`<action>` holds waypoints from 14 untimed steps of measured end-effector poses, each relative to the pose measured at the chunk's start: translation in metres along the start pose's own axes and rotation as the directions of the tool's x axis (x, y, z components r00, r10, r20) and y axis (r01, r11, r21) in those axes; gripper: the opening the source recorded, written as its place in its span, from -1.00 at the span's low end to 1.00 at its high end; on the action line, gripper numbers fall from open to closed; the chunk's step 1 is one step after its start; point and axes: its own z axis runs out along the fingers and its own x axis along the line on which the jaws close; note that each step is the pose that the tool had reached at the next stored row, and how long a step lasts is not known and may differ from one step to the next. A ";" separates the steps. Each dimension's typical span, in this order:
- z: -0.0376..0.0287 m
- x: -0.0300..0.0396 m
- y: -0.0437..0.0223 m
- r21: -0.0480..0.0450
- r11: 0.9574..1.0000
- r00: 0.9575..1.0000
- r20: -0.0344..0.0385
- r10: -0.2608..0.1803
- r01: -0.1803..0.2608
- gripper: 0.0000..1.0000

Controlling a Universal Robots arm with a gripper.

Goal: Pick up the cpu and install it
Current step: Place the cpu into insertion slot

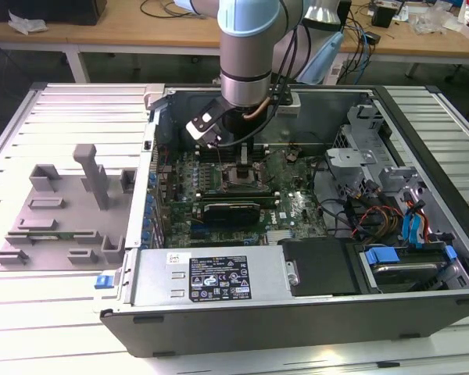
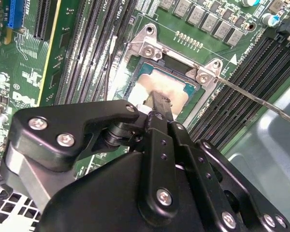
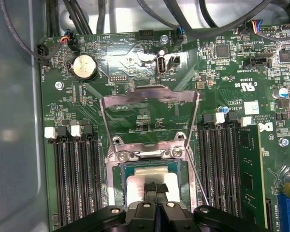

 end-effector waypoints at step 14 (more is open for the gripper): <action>-0.0021 -0.0002 0.0001 -0.001 1.000 1.000 -0.001 -0.002 0.002 -0.79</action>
